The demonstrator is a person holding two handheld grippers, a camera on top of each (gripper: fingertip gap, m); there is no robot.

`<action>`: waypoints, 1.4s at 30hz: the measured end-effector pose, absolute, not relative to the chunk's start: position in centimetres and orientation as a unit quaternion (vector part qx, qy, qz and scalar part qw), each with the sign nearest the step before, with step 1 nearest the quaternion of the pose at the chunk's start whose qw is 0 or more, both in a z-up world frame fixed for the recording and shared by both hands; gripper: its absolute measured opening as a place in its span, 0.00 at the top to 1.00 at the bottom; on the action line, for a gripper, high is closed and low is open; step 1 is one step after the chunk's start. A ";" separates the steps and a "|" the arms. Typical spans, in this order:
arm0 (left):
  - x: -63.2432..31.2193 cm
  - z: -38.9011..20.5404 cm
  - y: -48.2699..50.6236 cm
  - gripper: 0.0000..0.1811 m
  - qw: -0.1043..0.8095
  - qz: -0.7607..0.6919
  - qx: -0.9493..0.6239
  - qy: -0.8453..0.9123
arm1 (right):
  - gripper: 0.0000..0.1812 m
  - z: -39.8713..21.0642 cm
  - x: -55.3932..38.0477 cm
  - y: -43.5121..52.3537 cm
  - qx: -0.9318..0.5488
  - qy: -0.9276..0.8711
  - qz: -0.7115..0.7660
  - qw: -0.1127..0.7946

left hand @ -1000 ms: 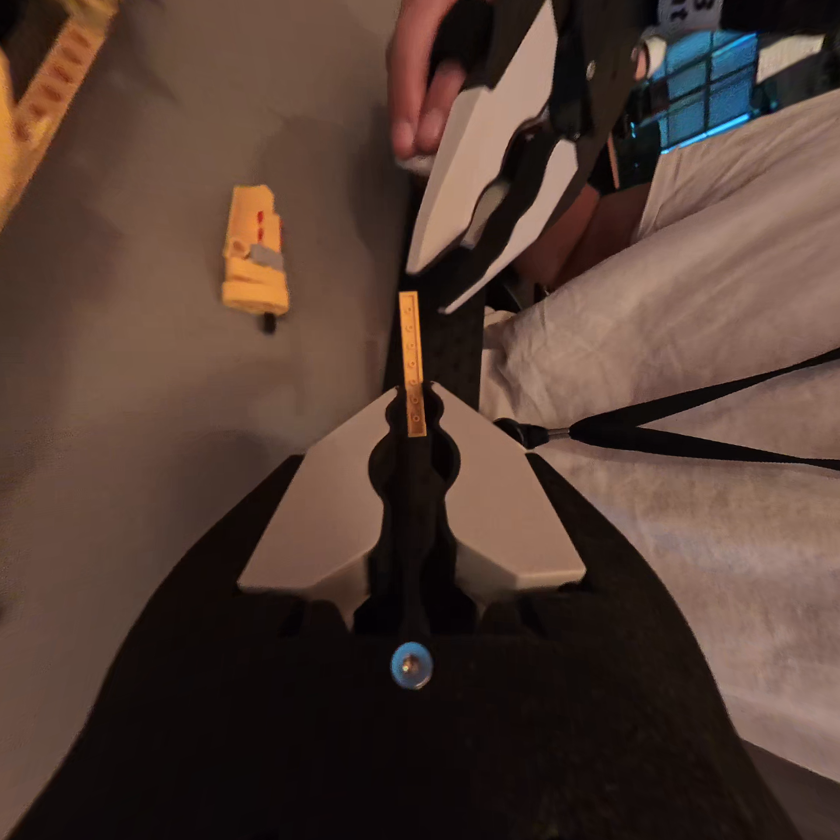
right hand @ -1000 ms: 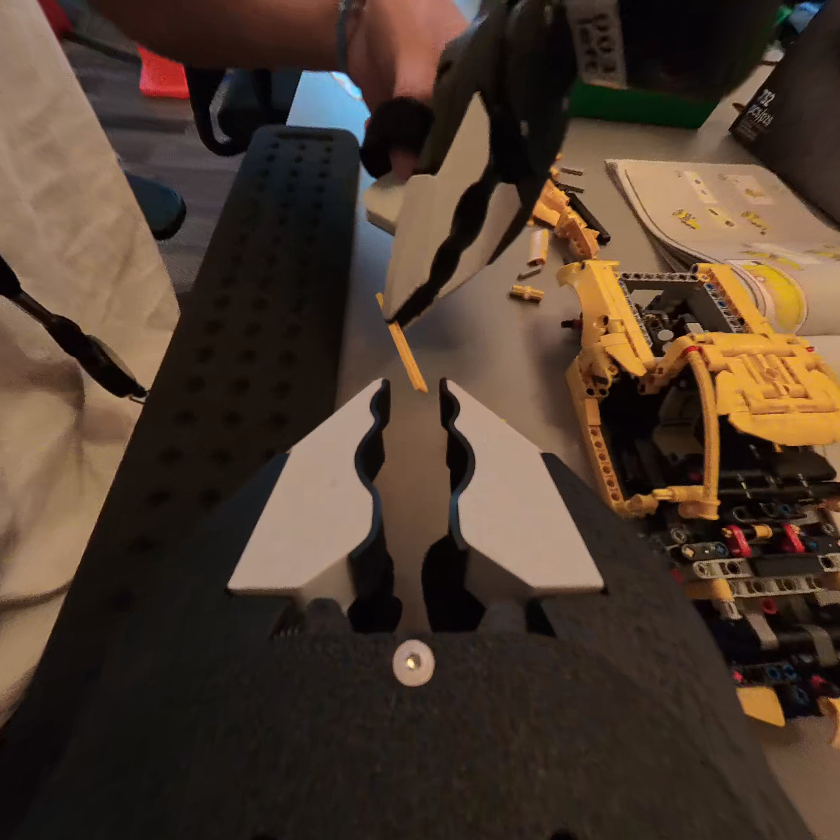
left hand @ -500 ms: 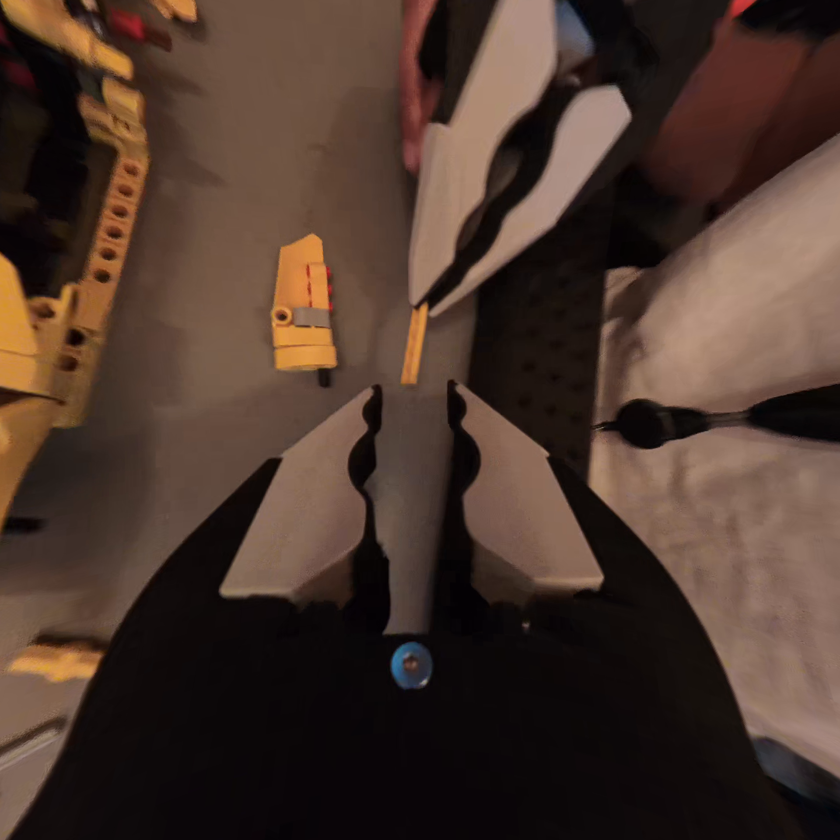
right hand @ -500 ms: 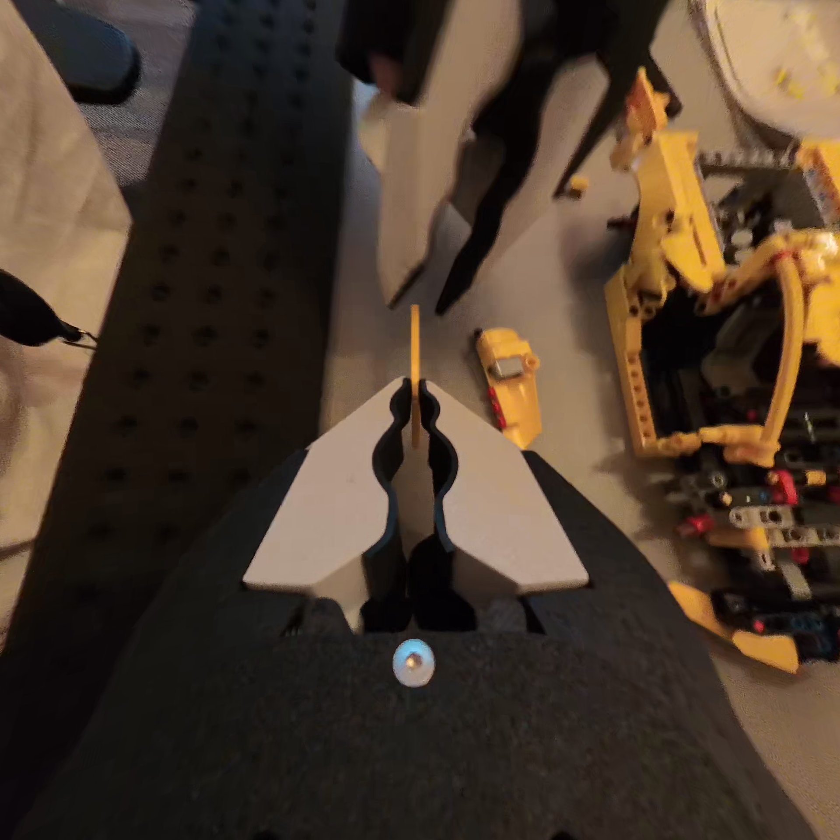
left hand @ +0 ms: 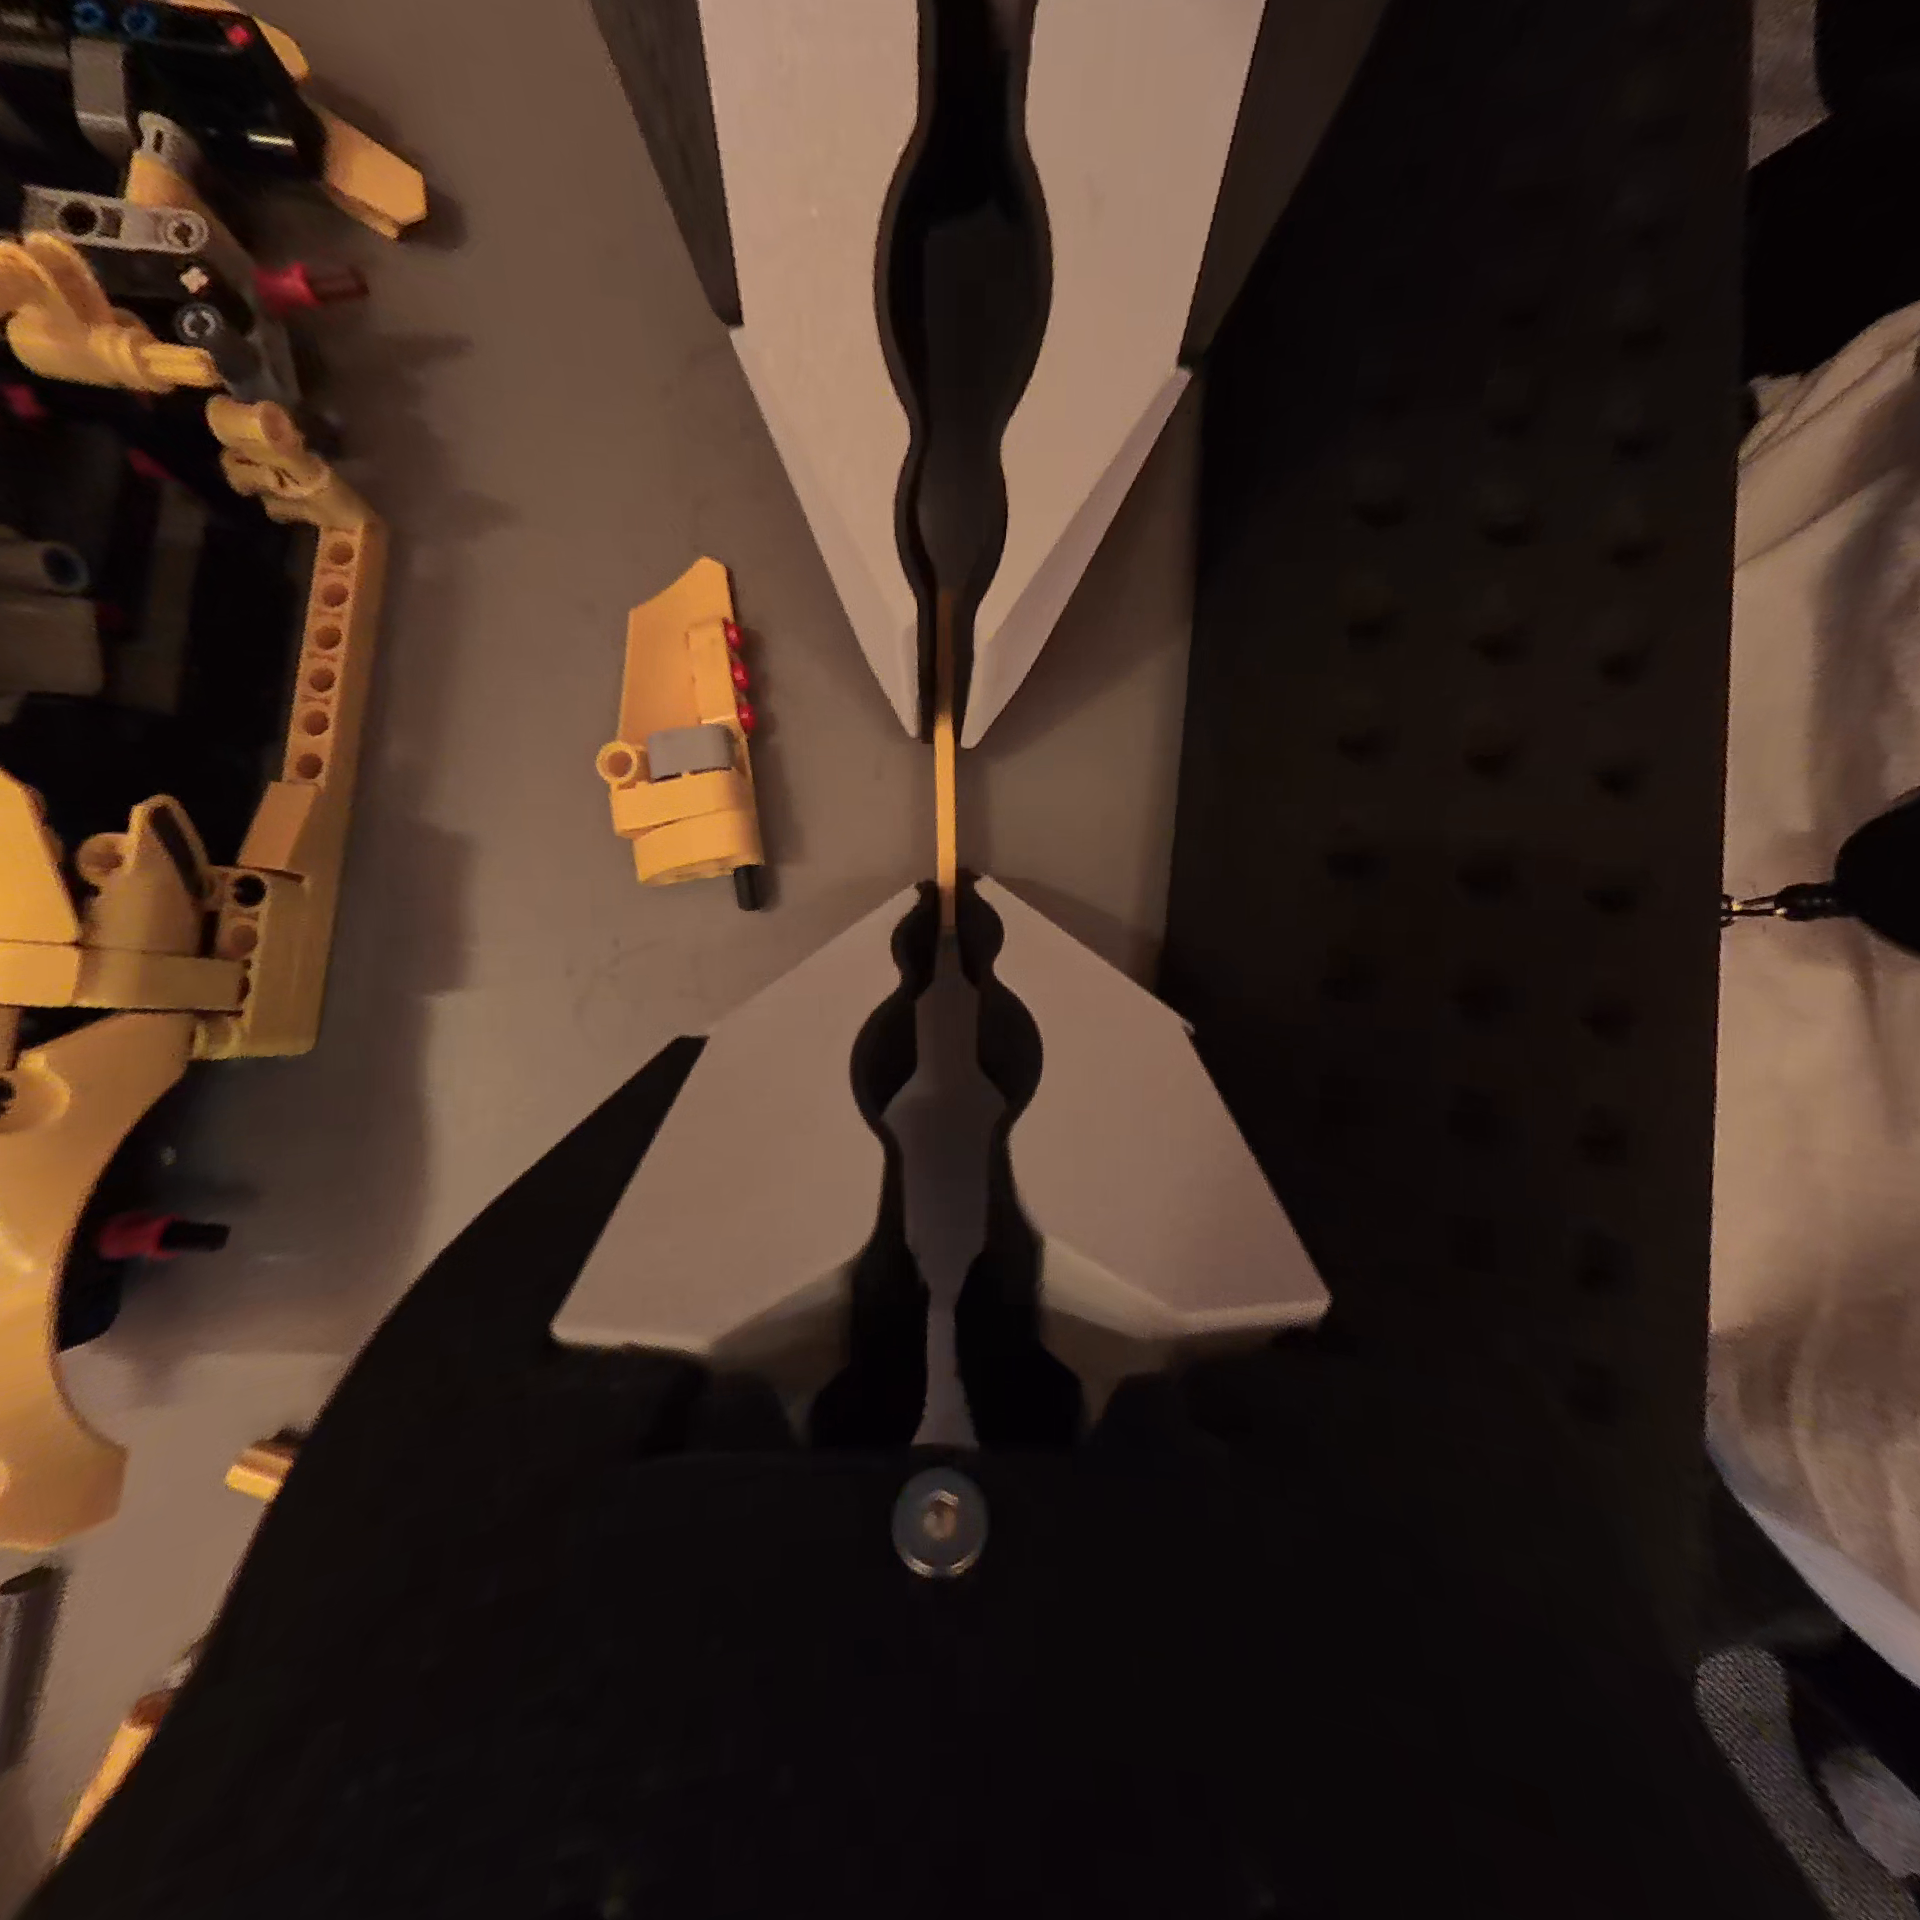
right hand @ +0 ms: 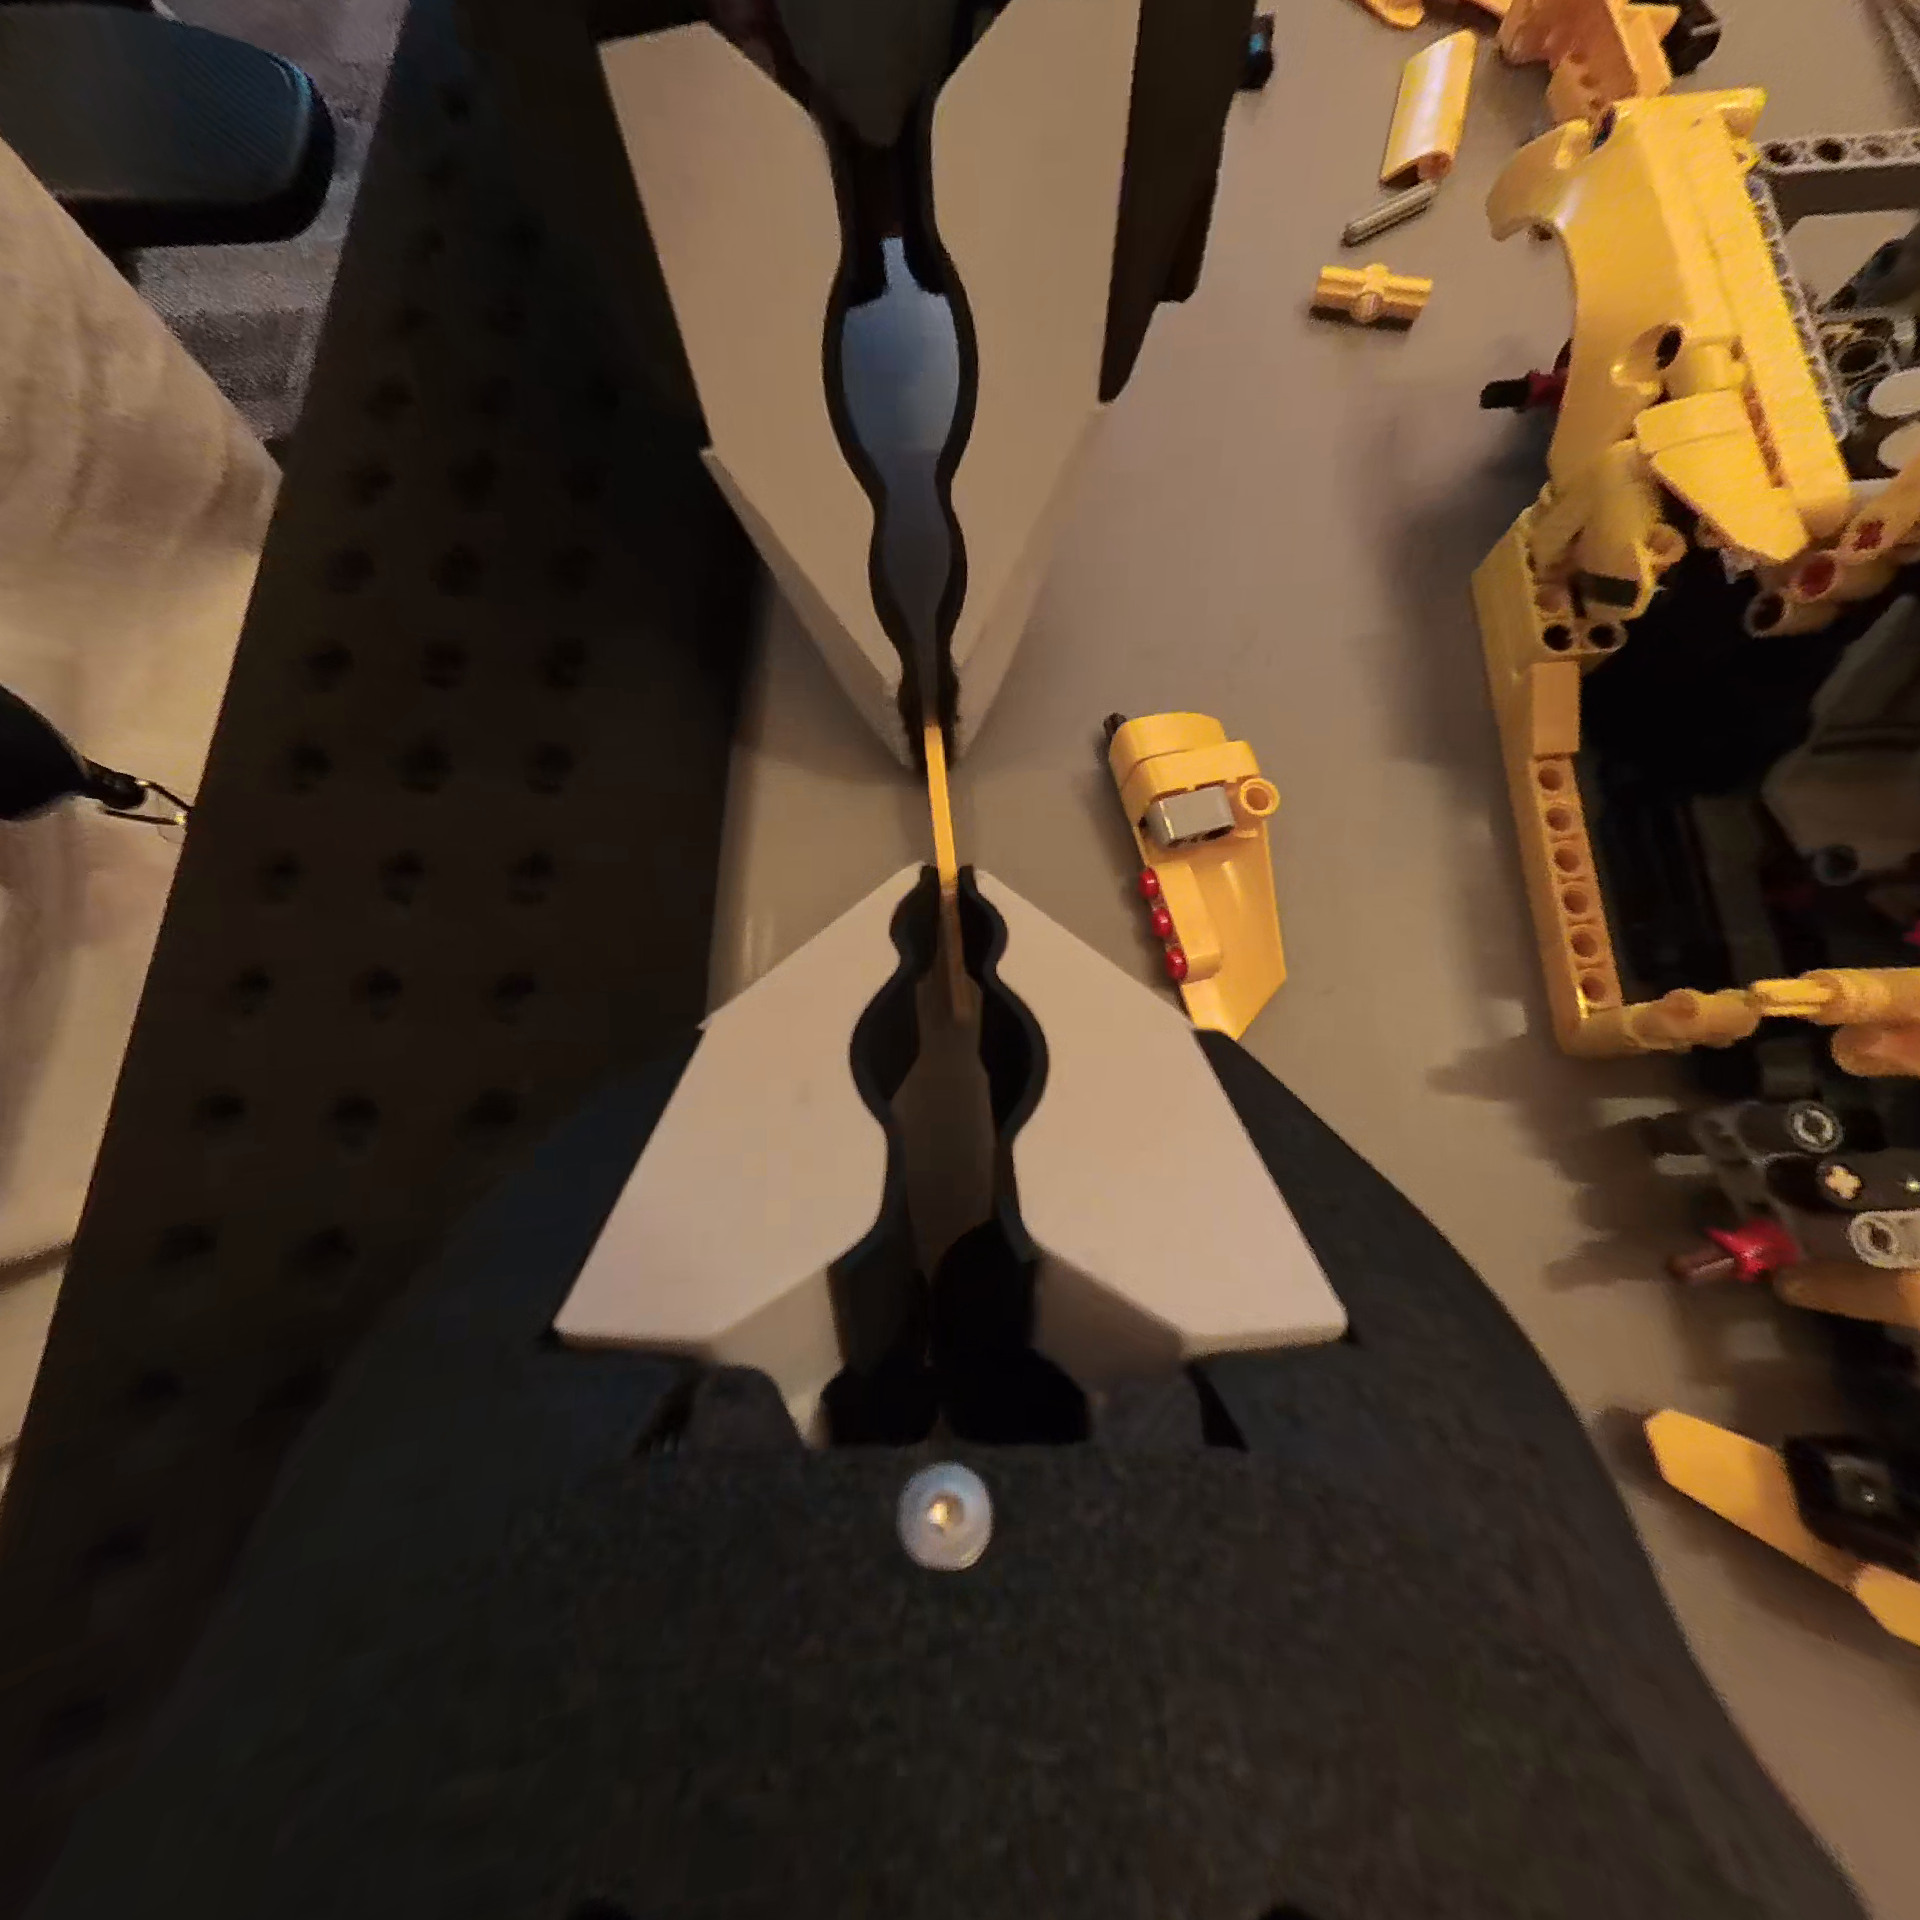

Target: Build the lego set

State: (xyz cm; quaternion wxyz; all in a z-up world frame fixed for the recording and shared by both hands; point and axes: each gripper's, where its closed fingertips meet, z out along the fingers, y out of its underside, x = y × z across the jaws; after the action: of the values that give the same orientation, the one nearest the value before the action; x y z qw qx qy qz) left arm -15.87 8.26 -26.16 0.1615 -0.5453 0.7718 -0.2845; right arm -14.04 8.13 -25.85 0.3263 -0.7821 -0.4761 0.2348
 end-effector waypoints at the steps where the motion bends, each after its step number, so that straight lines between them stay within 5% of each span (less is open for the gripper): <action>1: -15.8 -26.2 8.3 0.99 0.162 -0.284 -0.547 0.771 | 0.99 -25.8 -13.9 8.3 -0.781 -0.474 0.231 0.334; 15: -15.1 -26.2 10.4 0.99 0.147 -0.259 -0.588 0.753 | 0.84 -25.8 -11.9 11.3 -0.776 -0.498 0.193 0.335; 30: -14.4 -26.2 12.0 0.98 0.193 -0.249 -0.590 0.744 | 0.93 -26.2 -11.8 12.0 -0.758 -0.528 0.155 0.350; 35: -14.6 -26.0 12.7 0.79 0.220 -0.256 -0.588 0.735 | 0.94 -25.9 -11.1 12.2 -0.756 -0.531 0.130 0.360; 42: -13.9 -25.0 12.4 0.77 0.228 -0.323 -0.565 0.725 | 0.94 -24.9 -11.2 11.7 -0.744 -0.529 0.144 0.383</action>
State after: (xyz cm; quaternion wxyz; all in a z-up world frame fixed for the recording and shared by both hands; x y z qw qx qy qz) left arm -13.91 12.44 -25.00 0.2279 -0.5646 0.7246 -0.3229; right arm -11.21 11.74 -24.87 0.3829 -0.7436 -0.5288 0.1442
